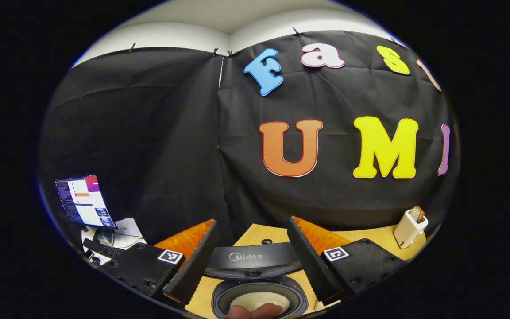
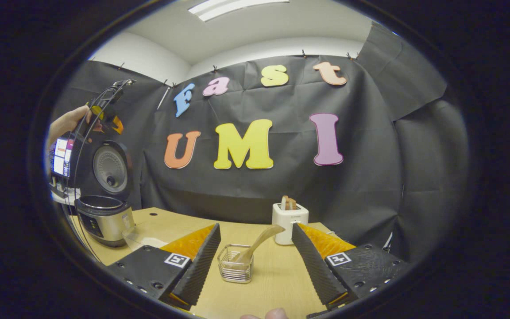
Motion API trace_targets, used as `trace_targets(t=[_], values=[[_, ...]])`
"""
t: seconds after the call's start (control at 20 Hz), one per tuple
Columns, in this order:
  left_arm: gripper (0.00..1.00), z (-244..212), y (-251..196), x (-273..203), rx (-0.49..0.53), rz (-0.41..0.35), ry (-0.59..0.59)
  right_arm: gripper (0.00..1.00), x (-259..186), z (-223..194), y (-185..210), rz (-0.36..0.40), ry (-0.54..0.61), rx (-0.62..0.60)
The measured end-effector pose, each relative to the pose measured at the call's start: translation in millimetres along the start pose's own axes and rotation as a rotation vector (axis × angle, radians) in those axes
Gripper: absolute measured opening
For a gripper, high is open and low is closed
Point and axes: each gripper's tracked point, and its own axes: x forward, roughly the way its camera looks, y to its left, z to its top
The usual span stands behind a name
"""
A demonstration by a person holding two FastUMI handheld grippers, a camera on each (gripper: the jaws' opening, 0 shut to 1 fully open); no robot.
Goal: Close the left gripper, press the button to open the rice cooker; take a wooden spoon from the chopstick holder with the right hand, scoop a spoonful of rice and pour it into the rice cooker, then put the wooden spoon back into the chopstick holder.
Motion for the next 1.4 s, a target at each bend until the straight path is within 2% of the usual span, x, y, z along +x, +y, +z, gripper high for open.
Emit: trace_targets(t=[0.15,0.2,0.25,0.3,0.35,0.4,0.45,0.5,0.55,0.6,0.65,0.75,0.8,0.9,0.95,1.25,1.3,1.35,1.4], values=[[0.99,-17.3,-5.9,10.1,-0.009,-0.026,0.081,0.96,-4.1,-3.0,1.3,-0.001,0.013,0.005],[0.99,-21.3,-5.7,9.9,-0.002,-0.023,0.098,0.92,-5.8,-3.1,1.7,-0.001,0.012,0.006],[0.99,-22.7,-4.5,11.3,0.010,-0.016,0.111,0.92,-5.9,-2.6,1.6,-0.004,0.008,0.008],[0.99,-21.9,-4.3,10.6,0.019,-0.018,0.102,0.92,-7.9,-3.8,4.3,0.002,0.010,0.014],[0.99,-23.9,-5.0,9.9,0.022,-0.018,0.111,0.96,-8.0,-6.7,8.8,0.015,0.021,0.022],[0.99,-25.5,-5.1,6.9,0.023,-0.019,0.115,0.96,-7.8,-12.0,13.2,0.029,0.036,0.031],[0.99,-26.7,-5.9,3.6,0.022,-0.018,0.121,0.92,-8.0,-14.6,17.5,0.040,0.046,0.034],[0.99,-28.5,-6.6,-0.7,0.024,-0.018,0.125,0.96,-8.8,-14.6,20.3,0.047,0.051,0.029],[0.99,-28.6,-7.1,-4.1,0.035,-0.019,0.124,0.96,-10.6,-12.4,22.3,0.048,0.046,0.020],[0.99,-30.0,-7.0,-8.4,0.042,-0.020,0.122,0.92,-13.1,-9.3,23.1,0.049,0.038,0.015],[0.99,-33.7,-7.6,-13.0,0.036,-0.020,0.124,0.96,-15.6,-6.6,24.8,0.053,0.029,0.013],[0.99,-38.9,-9.2,-22.8,0.024,-0.023,0.127,0.96,-18.9,-4.6,27.9,0.057,0.017,0.013],[0.99,-43.1,-10.2,-27.0,0.026,-0.028,0.125,1.00,-20.7,-4.3,28.5,0.057,0.013,0.010],[0.99,-49.5,-12.3,-40.8,0.022,-0.032,0.112,1.00,-23.8,-2.3,30.3,0.062,0.006,0.006],[0.99,-55.0,-13.2,-46.4,0.022,-0.031,0.102,0.96,-24.8,-2.2,32.4,0.067,0.006,0.002],[0.99,-88.6,-20.3,-81.8,0.007,-0.025,0.086,0.96,-29.1,-13.1,52.0,0.108,0.024,0.002],[0.99,-94.9,-21.5,-87.0,0.000,-0.030,0.091,0.92,-30.6,-14.4,53.9,0.113,0.023,-0.001],[0.99,-102.1,-22.7,-92.6,-0.010,-0.039,0.095,0.95,-30.3,-14.4,55.7,0.119,0.018,-0.003],[1.00,-109.3,-24.6,-98.4,-0.019,-0.049,0.097,0.95,-29.2,-15.1,58.3,0.128,0.018,-0.005]])
